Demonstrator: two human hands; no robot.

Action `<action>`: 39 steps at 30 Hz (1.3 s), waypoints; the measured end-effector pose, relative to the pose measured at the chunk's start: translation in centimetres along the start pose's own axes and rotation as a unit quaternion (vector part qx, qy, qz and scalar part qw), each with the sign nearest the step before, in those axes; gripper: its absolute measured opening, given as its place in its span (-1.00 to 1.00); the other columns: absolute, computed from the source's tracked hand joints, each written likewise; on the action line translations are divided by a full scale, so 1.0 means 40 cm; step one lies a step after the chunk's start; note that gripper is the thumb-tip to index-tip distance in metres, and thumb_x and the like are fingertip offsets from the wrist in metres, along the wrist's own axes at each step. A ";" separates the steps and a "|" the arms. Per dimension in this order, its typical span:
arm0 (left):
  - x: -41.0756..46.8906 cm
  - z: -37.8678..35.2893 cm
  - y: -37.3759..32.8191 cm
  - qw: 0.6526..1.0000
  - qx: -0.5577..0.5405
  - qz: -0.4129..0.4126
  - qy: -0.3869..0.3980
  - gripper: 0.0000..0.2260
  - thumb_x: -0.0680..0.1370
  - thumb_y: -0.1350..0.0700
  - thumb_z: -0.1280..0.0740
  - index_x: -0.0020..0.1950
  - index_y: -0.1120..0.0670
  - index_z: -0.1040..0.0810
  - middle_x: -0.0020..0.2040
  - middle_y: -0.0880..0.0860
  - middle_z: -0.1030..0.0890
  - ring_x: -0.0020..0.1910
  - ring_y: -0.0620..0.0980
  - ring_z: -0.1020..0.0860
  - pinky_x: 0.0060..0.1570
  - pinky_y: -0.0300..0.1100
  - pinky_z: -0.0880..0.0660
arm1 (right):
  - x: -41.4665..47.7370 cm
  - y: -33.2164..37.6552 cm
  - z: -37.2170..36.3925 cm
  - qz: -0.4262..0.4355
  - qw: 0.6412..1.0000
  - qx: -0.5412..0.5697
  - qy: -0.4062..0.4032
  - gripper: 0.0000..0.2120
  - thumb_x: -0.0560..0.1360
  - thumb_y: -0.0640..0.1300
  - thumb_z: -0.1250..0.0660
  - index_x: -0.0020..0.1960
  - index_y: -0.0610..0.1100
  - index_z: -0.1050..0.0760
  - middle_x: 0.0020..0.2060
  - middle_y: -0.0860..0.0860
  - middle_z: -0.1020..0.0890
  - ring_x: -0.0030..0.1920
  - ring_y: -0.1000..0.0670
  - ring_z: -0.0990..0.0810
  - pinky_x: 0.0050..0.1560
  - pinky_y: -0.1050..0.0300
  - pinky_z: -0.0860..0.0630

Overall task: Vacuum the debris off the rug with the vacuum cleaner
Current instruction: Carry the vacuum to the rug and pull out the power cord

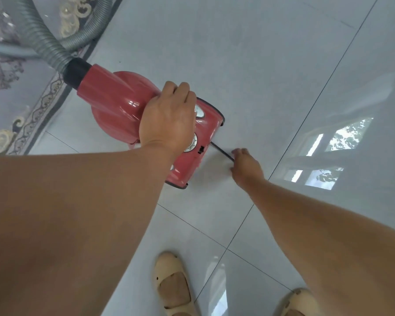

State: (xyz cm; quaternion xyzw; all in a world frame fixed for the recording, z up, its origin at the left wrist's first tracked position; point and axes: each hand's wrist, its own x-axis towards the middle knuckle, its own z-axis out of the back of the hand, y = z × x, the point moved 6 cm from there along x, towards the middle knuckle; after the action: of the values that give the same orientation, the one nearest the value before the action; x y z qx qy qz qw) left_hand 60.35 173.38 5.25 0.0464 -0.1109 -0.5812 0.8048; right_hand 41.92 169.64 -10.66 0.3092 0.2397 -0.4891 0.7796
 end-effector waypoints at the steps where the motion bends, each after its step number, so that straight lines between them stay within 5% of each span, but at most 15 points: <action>1: 0.002 0.000 -0.002 1.000 -0.004 0.001 0.001 -0.89 0.38 0.19 -0.40 -0.11 0.13 -0.56 -0.11 0.05 -0.54 -0.08 0.09 -0.52 -0.39 -0.15 -0.28 | 0.033 0.067 0.001 0.013 0.999 0.049 0.003 -0.59 0.54 -0.29 -0.20 0.38 -0.18 -0.32 0.30 -0.15 -0.41 0.23 -0.24 -0.50 0.18 -0.03 -0.43; 6: -0.003 -0.010 -0.004 1.000 -0.004 0.002 0.008 -0.86 0.39 0.16 -0.42 -0.09 0.10 -0.56 -0.09 0.03 -0.54 -0.07 0.07 -0.52 -0.36 -0.16 -0.25 | 0.082 0.171 -0.032 -0.048 0.989 0.141 0.014 -0.75 0.55 -0.19 -0.20 0.19 -0.19 -0.50 0.13 -0.14 -0.57 0.13 -0.19 -0.56 0.03 0.04 -0.47; 10: 0.001 -0.012 0.000 1.000 0.002 -0.003 0.007 -0.88 0.39 0.17 -0.41 -0.09 0.11 -0.57 -0.10 0.03 -0.54 -0.07 0.07 -0.52 -0.38 -0.16 -0.28 | 0.027 0.064 -0.022 -0.079 0.995 0.061 -0.017 -0.72 0.55 -0.29 -0.13 0.13 -0.26 -0.57 0.10 -0.23 -0.59 0.14 -0.25 -0.56 0.10 0.03 -0.48; 18: 0.002 -0.005 -0.001 1.000 0.009 -0.003 0.017 -0.90 0.44 0.18 -0.36 -0.07 0.13 -0.55 -0.07 0.04 -0.53 -0.03 0.10 -0.50 -0.39 -0.13 -0.29 | -0.165 -0.242 -0.021 -0.199 0.957 -0.174 0.118 -0.63 0.51 -0.37 -0.15 0.25 -0.16 -0.52 0.17 -0.08 -0.57 0.22 -0.12 -0.55 0.06 0.12 -0.48; 22: 0.001 -0.007 0.002 1.000 -0.002 0.003 0.023 -0.91 0.45 0.18 -0.33 -0.07 0.14 -0.55 -0.07 0.05 -0.53 -0.02 0.11 -0.50 -0.38 -0.11 -0.35 | -0.044 -0.073 -0.012 -0.089 0.995 -0.036 0.012 -0.67 0.53 -0.33 -0.20 0.28 -0.19 -0.39 0.22 -0.13 -0.48 0.19 -0.21 -0.55 0.08 0.01 -0.47; 25: 0.005 -0.002 -0.005 1.000 -0.009 0.004 0.025 -0.90 0.42 0.19 -0.38 -0.08 0.13 -0.56 -0.09 0.05 -0.54 -0.04 0.10 -0.51 -0.40 -0.14 -0.29 | 0.066 0.096 0.002 -0.015 0.994 0.108 0.009 -0.58 0.53 -0.27 -0.25 0.38 -0.16 -0.32 0.28 -0.13 -0.47 0.24 -0.19 -0.51 0.15 0.01 -0.44; 29: 0.002 -0.010 -0.006 1.000 0.006 -0.006 0.030 -0.87 0.40 0.17 -0.41 -0.08 0.12 -0.56 -0.09 0.04 -0.54 -0.06 0.08 -0.51 -0.38 -0.16 -0.26 | 0.101 0.160 -0.016 -0.033 0.986 0.164 -0.001 -0.74 0.56 -0.21 -0.15 0.17 -0.18 -0.53 0.09 -0.13 -0.61 0.11 -0.18 -0.59 -0.03 0.08 -0.46; 33: 0.003 -0.013 0.003 0.999 0.011 -0.007 0.037 -0.87 0.38 0.21 -0.40 -0.10 0.12 -0.56 -0.10 0.04 -0.54 -0.08 0.08 -0.52 -0.39 -0.16 -0.25 | 0.060 0.075 -0.014 -0.055 0.997 0.043 -0.036 -0.72 0.52 -0.31 -0.16 0.12 -0.20 -0.58 0.04 -0.19 -0.60 0.06 -0.23 -0.58 -0.03 0.10 -0.47; 39: -0.001 -0.001 -0.005 0.999 -0.015 -0.006 0.030 -0.75 0.33 0.38 -0.24 -0.07 0.17 -0.55 -0.08 0.08 -0.54 -0.04 0.13 -0.50 -0.37 -0.12 -0.26 | -0.078 -0.141 -0.015 -0.138 0.986 -0.091 0.033 -0.64 0.50 -0.43 -0.11 0.19 -0.23 -0.52 0.12 -0.17 -0.57 0.16 -0.21 -0.56 0.07 0.04 -0.50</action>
State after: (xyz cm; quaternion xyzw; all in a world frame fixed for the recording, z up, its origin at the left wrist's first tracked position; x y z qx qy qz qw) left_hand 60.17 173.34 5.18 0.0525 -0.0778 -0.5860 0.8048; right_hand 35.47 170.13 -10.37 0.2173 0.3489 -0.5578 0.7211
